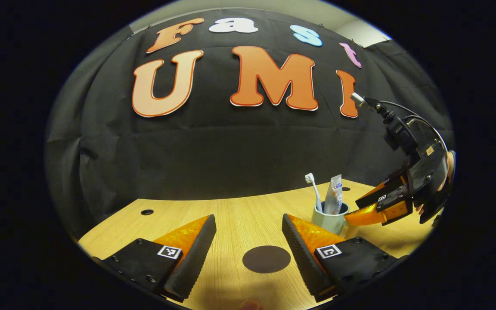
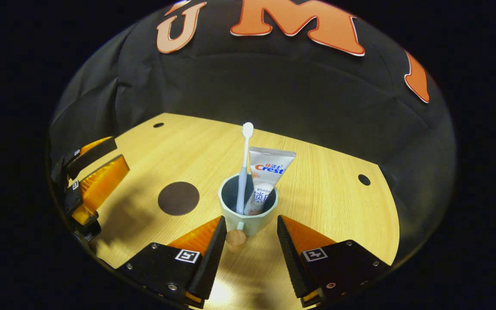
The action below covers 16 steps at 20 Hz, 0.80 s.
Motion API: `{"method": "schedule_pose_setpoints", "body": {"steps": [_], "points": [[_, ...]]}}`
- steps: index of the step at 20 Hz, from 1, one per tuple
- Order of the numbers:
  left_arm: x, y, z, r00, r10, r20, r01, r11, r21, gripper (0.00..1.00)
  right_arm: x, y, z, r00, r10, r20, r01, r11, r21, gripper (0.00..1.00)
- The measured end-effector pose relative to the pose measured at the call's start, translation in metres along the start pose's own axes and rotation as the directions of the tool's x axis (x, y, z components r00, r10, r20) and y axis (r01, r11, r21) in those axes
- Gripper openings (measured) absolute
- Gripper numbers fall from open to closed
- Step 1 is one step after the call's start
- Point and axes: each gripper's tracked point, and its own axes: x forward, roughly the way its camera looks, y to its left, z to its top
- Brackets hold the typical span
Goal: Put the toothbrush and toothpaste on the desktop into the cup, then pick up the cup and place it on the coaster on the desktop.
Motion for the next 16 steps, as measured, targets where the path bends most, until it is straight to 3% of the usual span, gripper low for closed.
{"method": "schedule_pose_setpoints", "body": {"steps": [6,11,16], "points": [[0.004,0.012,-0.012,1.000,0.010,0.005,-0.010,0.999,-0.046,0.98,0.027,0.004,-0.015,0.989,-0.018,-0.147,0.019,1.000,0.003,0.72],[0.013,0.019,-0.043,0.998,0.035,-0.057,-0.039,0.997,-0.072,0.98,0.044,0.010,-0.027,0.967,-0.004,-0.255,0.005,1.000,0.003,0.77],[0.013,0.018,-0.045,0.997,0.042,-0.061,-0.047,0.996,-0.073,0.98,0.043,0.011,-0.028,0.946,0.004,-0.324,-0.007,1.000,-0.007,0.70]]}}
